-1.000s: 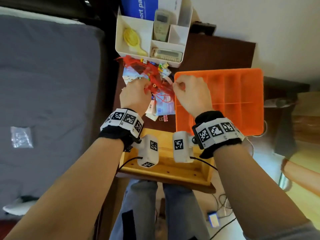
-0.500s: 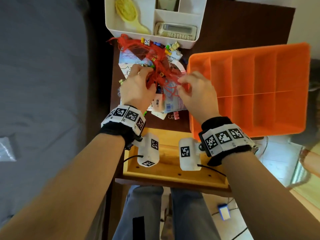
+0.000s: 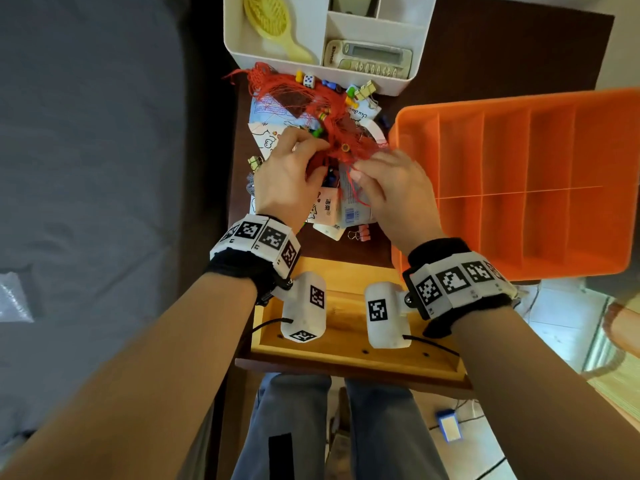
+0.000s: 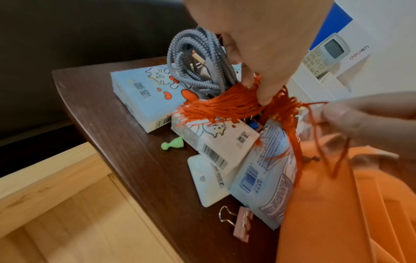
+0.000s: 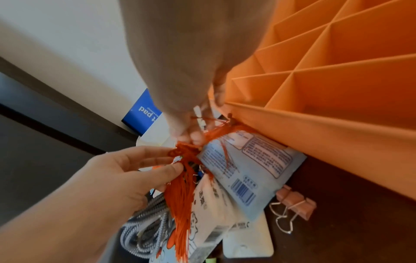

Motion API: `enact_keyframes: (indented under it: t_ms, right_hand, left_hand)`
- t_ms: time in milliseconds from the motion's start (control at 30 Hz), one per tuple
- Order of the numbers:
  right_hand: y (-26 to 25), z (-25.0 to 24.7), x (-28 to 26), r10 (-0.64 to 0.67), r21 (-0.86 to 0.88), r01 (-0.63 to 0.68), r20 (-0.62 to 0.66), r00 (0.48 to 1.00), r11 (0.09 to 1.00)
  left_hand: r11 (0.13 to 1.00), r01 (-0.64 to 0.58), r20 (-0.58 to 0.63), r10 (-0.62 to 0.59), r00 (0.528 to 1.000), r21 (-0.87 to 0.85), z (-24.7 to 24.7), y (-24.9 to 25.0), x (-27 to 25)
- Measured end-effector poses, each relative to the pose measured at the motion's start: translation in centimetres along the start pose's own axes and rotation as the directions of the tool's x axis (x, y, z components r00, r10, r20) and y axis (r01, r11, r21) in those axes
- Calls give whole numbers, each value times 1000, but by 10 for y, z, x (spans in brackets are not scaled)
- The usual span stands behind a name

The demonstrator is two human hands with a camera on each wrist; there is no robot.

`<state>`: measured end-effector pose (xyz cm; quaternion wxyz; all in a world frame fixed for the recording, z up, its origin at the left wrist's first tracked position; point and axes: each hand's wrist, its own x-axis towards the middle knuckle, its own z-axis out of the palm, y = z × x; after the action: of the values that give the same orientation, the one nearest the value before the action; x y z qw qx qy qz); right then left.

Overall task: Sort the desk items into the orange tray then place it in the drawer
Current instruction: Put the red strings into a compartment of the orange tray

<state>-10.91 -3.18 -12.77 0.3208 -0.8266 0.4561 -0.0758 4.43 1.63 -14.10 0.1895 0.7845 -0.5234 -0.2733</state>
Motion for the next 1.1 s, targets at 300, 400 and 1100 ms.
enact_keyframes:
  t_ms: [300, 400, 1100]
  right_hand:
    - [-12, -14, -9, 8, 315, 32, -126, 992, 949]
    - [-15, -19, -16, 52, 370, 11, -158, 986, 929]
    - [-11, -42, -51, 441, 584, -332, -50, 896, 741]
  left_hand:
    - [992, -79, -41, 75, 996, -93, 0, 5, -14]
    - [989, -101, -28, 99, 995, -106, -1, 10, -19]
    - [1000, -11, 131, 13, 991, -17, -2, 39, -54]
